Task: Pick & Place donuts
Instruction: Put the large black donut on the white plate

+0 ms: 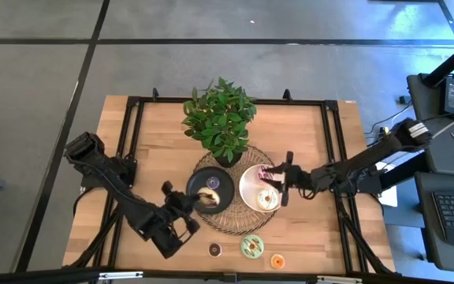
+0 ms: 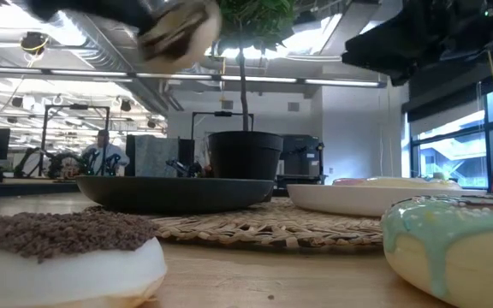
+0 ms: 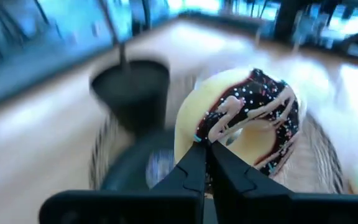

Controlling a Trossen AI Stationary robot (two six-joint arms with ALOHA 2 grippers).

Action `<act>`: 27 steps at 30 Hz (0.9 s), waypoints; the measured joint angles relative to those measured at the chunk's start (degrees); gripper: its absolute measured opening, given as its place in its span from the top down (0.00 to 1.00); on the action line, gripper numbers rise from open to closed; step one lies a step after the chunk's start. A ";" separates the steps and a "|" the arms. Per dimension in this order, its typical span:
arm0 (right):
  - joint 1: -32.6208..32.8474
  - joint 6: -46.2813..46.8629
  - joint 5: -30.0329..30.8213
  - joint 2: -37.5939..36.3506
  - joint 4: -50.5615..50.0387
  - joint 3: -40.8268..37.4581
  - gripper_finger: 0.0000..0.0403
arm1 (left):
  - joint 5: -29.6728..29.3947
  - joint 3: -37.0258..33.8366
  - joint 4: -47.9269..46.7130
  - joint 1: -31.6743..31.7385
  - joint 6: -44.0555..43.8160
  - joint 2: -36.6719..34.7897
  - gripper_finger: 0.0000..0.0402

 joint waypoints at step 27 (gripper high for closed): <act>1.40 -7.23 -9.91 24.22 -2.45 22.49 0.33 | -13.37 0.02 31.41 6.99 49.75 2.87 0.98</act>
